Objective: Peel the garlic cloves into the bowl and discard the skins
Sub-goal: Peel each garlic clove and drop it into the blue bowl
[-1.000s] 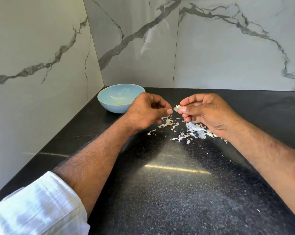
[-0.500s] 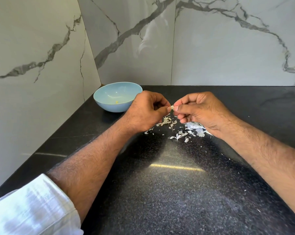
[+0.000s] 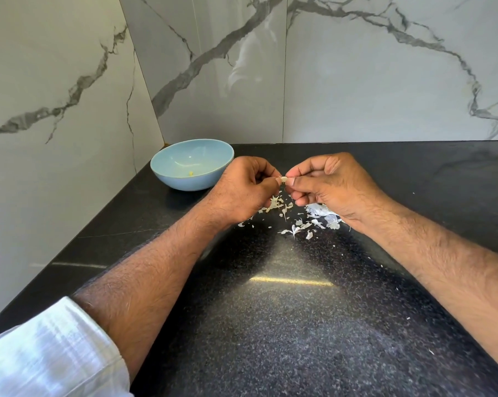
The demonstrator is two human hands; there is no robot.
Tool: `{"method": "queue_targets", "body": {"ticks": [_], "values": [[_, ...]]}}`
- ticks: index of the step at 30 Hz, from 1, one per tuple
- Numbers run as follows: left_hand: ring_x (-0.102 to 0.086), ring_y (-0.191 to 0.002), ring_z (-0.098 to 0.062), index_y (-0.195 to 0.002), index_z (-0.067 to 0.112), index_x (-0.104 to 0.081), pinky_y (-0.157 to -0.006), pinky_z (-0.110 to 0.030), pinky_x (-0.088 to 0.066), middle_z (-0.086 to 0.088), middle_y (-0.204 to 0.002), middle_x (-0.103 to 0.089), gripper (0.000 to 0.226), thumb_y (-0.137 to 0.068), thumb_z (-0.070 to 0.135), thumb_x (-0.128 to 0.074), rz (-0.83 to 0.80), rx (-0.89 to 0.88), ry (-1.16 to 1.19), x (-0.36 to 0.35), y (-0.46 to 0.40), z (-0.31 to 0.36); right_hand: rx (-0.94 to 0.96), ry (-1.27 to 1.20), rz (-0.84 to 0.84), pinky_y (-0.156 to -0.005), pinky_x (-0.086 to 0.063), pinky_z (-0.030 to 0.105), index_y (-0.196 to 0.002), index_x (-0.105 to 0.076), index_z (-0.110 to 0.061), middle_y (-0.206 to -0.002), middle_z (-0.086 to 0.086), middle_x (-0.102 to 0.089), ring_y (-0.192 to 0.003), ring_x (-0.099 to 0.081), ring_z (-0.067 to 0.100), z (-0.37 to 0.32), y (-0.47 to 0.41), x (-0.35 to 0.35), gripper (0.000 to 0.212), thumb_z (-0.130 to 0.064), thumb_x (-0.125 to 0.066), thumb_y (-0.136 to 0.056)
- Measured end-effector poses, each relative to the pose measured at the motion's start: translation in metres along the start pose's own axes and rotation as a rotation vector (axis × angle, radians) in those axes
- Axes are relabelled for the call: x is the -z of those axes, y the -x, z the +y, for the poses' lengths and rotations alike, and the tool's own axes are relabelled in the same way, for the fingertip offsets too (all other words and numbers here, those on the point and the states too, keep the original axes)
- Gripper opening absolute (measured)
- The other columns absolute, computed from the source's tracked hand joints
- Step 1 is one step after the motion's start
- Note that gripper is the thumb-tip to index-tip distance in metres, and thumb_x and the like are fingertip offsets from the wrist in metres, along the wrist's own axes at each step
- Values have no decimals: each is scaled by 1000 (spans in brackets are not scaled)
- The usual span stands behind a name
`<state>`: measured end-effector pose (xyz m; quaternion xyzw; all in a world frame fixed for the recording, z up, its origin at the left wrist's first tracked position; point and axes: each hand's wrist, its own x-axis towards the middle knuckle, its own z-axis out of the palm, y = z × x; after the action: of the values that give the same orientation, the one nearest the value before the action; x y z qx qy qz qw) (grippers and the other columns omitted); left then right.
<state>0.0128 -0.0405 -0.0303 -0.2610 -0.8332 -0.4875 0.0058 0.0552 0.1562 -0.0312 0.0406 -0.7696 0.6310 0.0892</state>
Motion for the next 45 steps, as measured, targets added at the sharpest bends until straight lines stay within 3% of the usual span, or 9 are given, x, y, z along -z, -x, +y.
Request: {"method": "queue_targets", "body": {"ticks": [5,9,14,20,24,28,32,37,45], "values": [[-56,-45,-7,-90,9,-72,-46,-21,-44,4,-54,-63,13,-101,15,-69,35,34,-65,-3,1,5,129,252,52,-65,-65,33,-97,-78,-10,-73,5,-77,-65,-76,17,2,1,-4,10,-8,-82,-89],[-57,-48,-10,-86,9,-73,-52,-27,-49,0,-56,-66,17,-97,22,-73,92,77,-70,-7,1,9,373,585,136,-58,-59,18,-96,-82,-23,-73,-15,-72,-63,-69,1,-1,6,-7,12,-12,-81,-90],[-54,-47,-13,-77,10,-71,-55,-29,-49,0,-51,-61,20,-95,17,-71,131,181,45,-10,3,12,465,658,147,-61,-56,10,-100,-81,-23,-78,-17,-72,-65,-67,-5,-2,10,-11,15,-12,-80,-90],[-47,-46,-14,-78,0,-68,-42,-23,-38,-13,-64,-59,21,-98,-2,-63,92,212,399,-8,-1,5,272,285,90,-64,-62,27,-100,-80,-12,-78,0,-77,-67,-72,15,-1,3,-7,13,-5,-81,-90],[-48,-48,-11,-84,2,-68,-41,-21,-37,-9,-65,-60,18,-101,-4,-64,16,166,517,-7,-2,1,62,-17,38,-56,-54,20,-105,-77,0,-80,12,-77,-64,-69,15,-8,5,-3,16,3,-77,-89],[-48,-50,-11,-85,4,-70,-43,-20,-38,-9,-67,-61,18,-101,-2,-65,-22,132,548,-6,-2,0,-74,-228,1,-67,-59,33,-99,-77,-1,-84,20,-75,-70,-68,20,-7,3,-3,14,7,-74,-88],[-50,-53,-11,-89,2,-72,-46,-19,-40,-10,-71,-61,14,-101,-2,-66,-80,111,607,-6,-1,0,-181,-373,-7,-66,-58,31,-99,-76,1,-81,18,-73,-67,-65,18,-9,3,-2,14,9,-70,-89],[-52,-55,-11,-95,-1,-72,-48,-20,-41,-11,-76,-64,8,-100,-1,-67,-81,73,621,-9,-1,-1,-225,-417,-22,-65,-59,29,-101,-74,1,-80,16,-74,-67,-67,17,-10,5,-1,15,9,-68,-90],[-54,-54,-13,-96,1,-73,-46,-22,-43,-9,-73,-67,6,-100,2,-69,4,81,518,-5,-2,-1,-53,-179,13,-71,-60,36,-104,-76,-3,-86,18,-77,-71,-70,20,-4,4,-4,16,6,-73,-91]]}}
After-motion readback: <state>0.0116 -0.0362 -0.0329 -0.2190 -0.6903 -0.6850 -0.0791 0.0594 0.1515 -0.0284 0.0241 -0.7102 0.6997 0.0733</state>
